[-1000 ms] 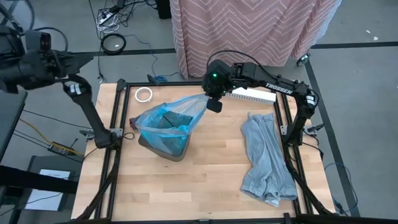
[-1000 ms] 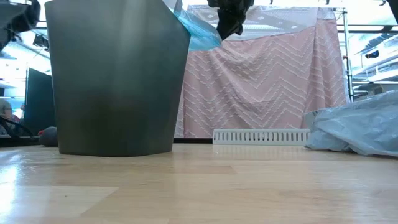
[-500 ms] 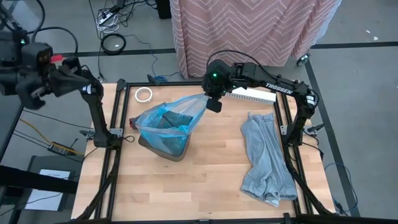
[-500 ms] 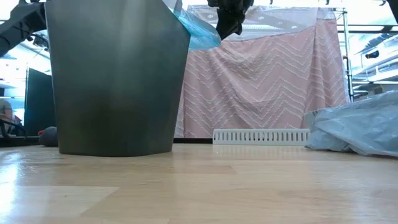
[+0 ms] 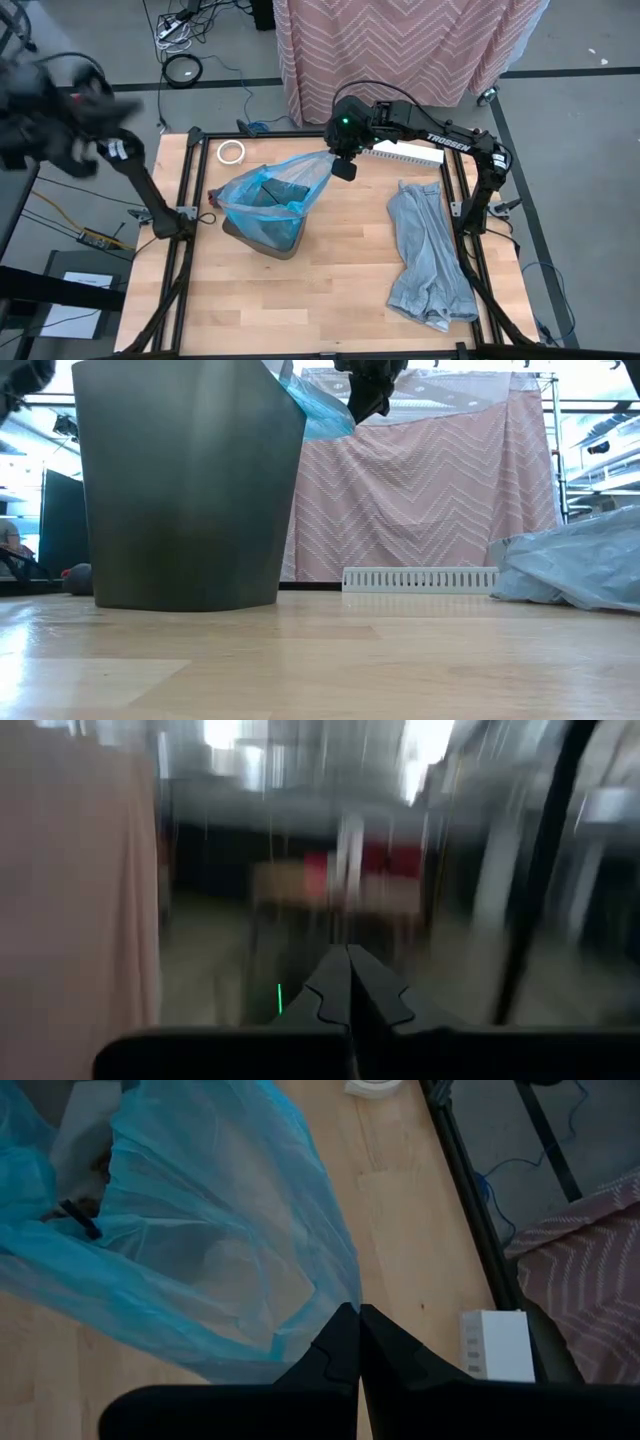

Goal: Place trash/remove bag and relplace
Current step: Remove the blue trash bag from the black trash bin

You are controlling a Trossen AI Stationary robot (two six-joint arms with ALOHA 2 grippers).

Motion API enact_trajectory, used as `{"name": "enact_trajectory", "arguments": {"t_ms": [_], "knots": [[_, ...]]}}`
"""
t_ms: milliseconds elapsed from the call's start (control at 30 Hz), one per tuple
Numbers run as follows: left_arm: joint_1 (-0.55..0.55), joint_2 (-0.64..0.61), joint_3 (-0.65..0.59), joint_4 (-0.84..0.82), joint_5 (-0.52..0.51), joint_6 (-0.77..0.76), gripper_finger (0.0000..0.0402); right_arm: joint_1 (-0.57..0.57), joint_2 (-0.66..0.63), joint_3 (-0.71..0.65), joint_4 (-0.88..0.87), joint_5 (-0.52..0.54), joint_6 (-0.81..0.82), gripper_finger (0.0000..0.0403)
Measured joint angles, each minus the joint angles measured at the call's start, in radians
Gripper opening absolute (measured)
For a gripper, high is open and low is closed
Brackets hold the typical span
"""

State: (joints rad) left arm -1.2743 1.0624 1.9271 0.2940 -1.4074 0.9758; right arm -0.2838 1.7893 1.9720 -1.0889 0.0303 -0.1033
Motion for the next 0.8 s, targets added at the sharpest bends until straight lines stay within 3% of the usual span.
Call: {"name": "enact_trajectory", "arguments": {"t_ms": [100,167,233,333,400,500,600,700,800], "knots": [[0.067,0.064,0.063,0.219,0.459,0.256,0.0001,0.0,0.0,0.0,0.0,0.0,0.0,0.0],[0.071,0.088,0.092,0.182,0.723,0.289,0.0002,0.0,0.0,0.0,0.004,0.0,0.007,0.0],[0.071,0.091,0.113,0.048,0.876,0.264,0.0003,0.0,0.0,0.0,0.008,0.0,0.02,0.0],[0.071,0.099,0.197,-0.197,0.982,0.067,0.0003,0.0,0.0,0.0,0.008,0.0,0.024,0.0],[0.071,0.106,0.281,-0.329,0.972,-0.093,0.0003,0.0,0.0,0.0,0.008,0.0,0.024,0.0],[0.071,0.118,0.381,-0.461,0.841,-0.306,0.0004,0.0,0.0,0.0,0.008,-0.003,0.025,0.0],[0.068,0.134,0.432,-0.556,0.557,-0.525,0.0004,0.0,0.0,0.0,0.008,-0.008,0.026,0.0],[0.035,0.127,0.424,-0.754,0.277,-0.752,0.0004,0.0,0.0,0.0,0.008,-0.008,0.032,0.0],[-0.013,0.124,0.424,-0.888,0.242,-0.889,0.0004,0.0,0.0,0.0,0.008,-0.008,0.034,0.0]]}}
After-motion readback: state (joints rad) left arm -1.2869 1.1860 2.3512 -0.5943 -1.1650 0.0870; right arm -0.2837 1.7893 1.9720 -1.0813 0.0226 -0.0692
